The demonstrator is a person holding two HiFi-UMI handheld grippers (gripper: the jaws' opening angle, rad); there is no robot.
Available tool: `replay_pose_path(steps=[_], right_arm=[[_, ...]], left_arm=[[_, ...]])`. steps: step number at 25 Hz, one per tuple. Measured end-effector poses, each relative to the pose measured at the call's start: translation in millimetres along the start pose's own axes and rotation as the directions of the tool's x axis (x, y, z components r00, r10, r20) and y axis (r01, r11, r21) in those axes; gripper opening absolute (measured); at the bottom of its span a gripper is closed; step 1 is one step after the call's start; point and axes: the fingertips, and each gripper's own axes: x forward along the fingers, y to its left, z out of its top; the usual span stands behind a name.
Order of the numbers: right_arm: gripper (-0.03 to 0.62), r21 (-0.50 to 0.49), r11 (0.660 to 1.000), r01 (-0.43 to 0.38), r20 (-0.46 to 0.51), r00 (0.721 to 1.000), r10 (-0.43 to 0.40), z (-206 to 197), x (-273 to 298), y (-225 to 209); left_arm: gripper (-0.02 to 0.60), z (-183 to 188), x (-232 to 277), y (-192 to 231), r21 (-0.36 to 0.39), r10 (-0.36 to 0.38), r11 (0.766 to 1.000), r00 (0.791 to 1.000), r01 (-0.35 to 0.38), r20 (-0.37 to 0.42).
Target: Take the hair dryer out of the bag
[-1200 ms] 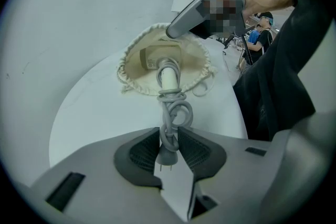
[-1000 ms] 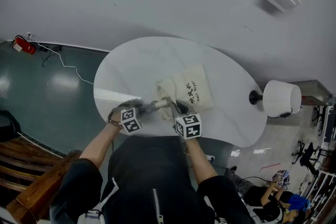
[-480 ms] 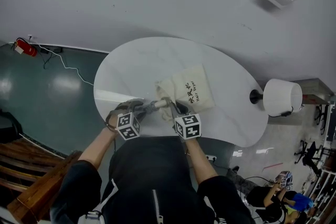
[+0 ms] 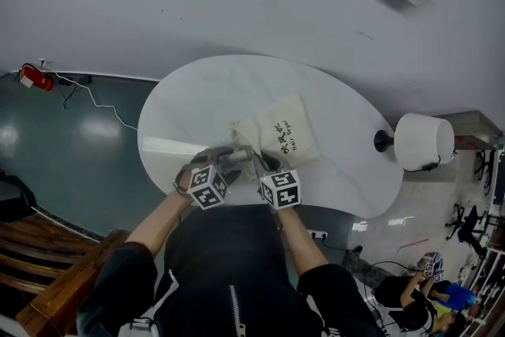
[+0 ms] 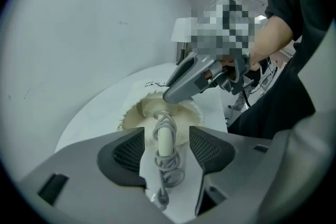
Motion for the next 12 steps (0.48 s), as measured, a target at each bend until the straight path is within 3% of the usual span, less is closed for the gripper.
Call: replay_pose_path(steps=[5,12], right_arm=[[0.037,0.004,1.0,-0.005,-0.003,1.0,0.005,1.2,0.8,-1.2],[0.038,0.014,1.0,-0.005,-0.007,1.0,0.005,1.5,1.0,-1.1]], left_arm=[[0.261,3.7,25.7,4.1,0.0,-0.002,1.0,1.0,0.002,-0.016],[0.262,-0.1,62.2,1.6,0.021,-0.058,0.998,0.996,0.059,-0.064]])
